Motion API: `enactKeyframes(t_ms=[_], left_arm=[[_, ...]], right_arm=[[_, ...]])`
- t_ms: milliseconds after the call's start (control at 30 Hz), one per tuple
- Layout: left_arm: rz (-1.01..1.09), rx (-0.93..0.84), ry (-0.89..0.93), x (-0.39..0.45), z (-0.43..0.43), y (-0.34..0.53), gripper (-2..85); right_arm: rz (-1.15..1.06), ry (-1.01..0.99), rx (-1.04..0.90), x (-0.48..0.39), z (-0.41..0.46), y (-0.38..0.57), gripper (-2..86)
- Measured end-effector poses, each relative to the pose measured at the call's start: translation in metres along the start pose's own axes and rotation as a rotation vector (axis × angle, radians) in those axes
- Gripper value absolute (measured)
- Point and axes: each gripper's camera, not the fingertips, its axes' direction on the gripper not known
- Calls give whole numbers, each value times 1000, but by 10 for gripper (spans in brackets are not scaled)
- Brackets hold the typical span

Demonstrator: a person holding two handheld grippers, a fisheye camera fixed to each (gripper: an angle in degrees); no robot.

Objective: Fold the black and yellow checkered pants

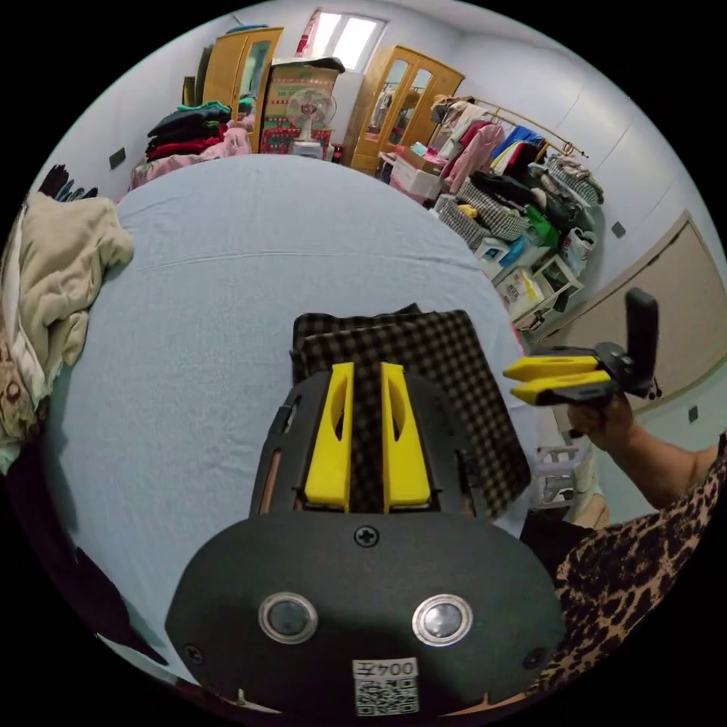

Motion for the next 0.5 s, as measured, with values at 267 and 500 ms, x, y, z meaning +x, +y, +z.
enactKeyframes(t_ms=[267,500], left_arm=[[-36,-74,34,-63,10,24,24],[-204,55,227,-136,-62,72,42]], right_arm=[[22,-13,-134,34,37,-2,88],[285,-283,-10,73,-4,44,138]])
